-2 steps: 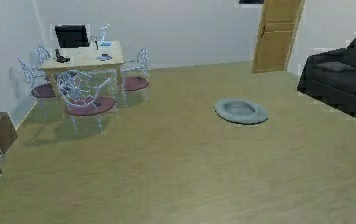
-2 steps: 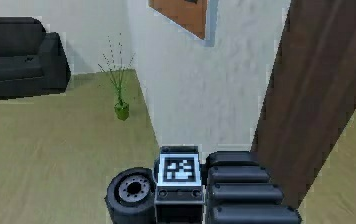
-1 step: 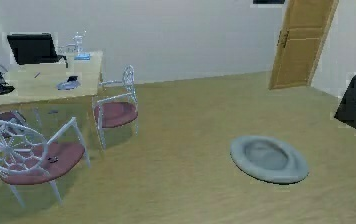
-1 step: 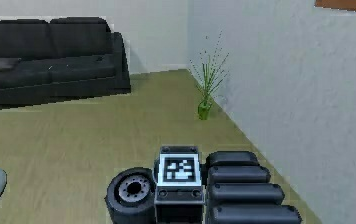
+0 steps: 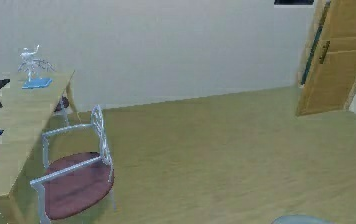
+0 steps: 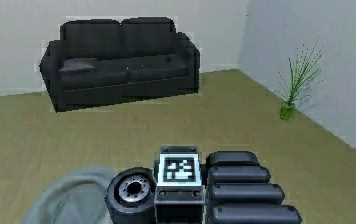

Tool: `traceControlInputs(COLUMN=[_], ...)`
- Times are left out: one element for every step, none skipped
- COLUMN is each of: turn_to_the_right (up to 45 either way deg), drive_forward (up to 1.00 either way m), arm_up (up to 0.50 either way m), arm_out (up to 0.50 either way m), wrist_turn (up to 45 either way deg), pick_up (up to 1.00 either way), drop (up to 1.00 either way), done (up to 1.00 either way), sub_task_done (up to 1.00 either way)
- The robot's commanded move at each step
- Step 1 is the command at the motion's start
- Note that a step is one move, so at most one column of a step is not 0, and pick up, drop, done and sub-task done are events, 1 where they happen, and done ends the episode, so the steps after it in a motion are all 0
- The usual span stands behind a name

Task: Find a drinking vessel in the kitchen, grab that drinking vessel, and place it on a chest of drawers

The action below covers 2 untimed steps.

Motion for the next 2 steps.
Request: traceControlInputs(turn_to_the_right=[0.0,45.0], drive_forward=[0.85,0.0], arm_up=[0.0,0.0], arm_out=[0.0,0.0], wrist_turn=[0.0,0.0], pick_up=[0.0,0.0], drop=[0.0,0.0], done=[0.0,0.0], sub_task_done=[0.0,0.0])
